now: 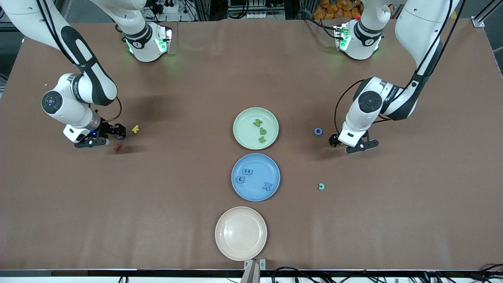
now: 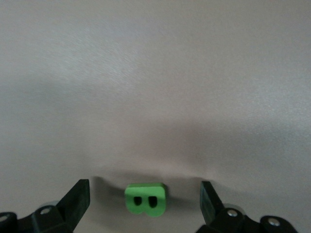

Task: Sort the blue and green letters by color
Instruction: 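Grasp the blue a with the right gripper while the left gripper grasps B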

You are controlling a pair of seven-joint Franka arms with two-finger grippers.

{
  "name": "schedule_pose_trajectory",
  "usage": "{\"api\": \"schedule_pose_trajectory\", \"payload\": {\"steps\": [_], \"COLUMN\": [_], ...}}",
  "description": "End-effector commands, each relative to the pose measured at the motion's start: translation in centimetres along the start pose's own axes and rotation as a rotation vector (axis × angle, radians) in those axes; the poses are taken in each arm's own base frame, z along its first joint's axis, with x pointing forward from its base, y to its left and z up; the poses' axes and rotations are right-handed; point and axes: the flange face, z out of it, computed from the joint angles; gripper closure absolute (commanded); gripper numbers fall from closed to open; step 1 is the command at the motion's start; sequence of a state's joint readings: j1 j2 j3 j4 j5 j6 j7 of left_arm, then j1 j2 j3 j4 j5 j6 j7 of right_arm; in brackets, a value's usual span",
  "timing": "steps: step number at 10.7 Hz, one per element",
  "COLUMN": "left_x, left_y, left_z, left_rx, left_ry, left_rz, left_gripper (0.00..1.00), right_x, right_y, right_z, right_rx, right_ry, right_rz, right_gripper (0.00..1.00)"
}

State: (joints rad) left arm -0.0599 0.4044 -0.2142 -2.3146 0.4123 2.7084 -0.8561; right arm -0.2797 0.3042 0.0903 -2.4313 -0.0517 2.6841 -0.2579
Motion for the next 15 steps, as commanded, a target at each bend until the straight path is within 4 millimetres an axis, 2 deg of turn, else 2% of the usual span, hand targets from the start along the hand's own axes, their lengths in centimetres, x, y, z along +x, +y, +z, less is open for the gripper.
{"api": "schedule_pose_trajectory", "payload": {"steps": [1,2,4,8,9,12,14,15], "left_x": [-0.1,-0.1,0.0,0.5,0.7,0.2,-0.2,-0.4], "left_y": [0.3,0.3,-0.3,-1.0,-1.1,-1.1,-1.1,-1.1], "left_z": [0.6,0.6,0.5,-0.4,-0.6,-0.5,-0.3,-0.1], "left_rx": [-0.020,-0.020,-0.018,-0.052,-0.077,-0.087,-0.083,-0.080], "left_ry": [0.010,0.010,0.008,-0.001,-0.011,-0.027,-0.034,-0.038], "left_rz": [0.021,0.018,0.013,-0.022,-0.032,-0.029,-0.018,-0.013], "left_gripper": [0.00,0.00,0.00,0.00,0.00,0.00,0.00,0.00], "right_x": [-0.2,-0.4,-0.5,-0.5,-0.4,1.1,3.2,4.2], "right_y": [-0.3,-0.4,-0.7,-1.5,-1.4,-1.2,-1.4,-2.2], "right_z": [1.0,1.2,1.3,1.2,0.8,-1.3,-3.4,-4.0], "right_rx": [0.012,0.013,0.015,0.014,0.012,0.002,0.005,0.003], "right_ry": [0.009,0.005,-0.001,-0.005,-0.002,0.024,0.018,0.031], "right_rz": [0.002,0.001,-0.005,-0.034,-0.032,-0.027,-0.010,0.017], "right_gripper": [0.24,0.27,0.39,0.93,1.00,1.00,1.00,1.00]}}
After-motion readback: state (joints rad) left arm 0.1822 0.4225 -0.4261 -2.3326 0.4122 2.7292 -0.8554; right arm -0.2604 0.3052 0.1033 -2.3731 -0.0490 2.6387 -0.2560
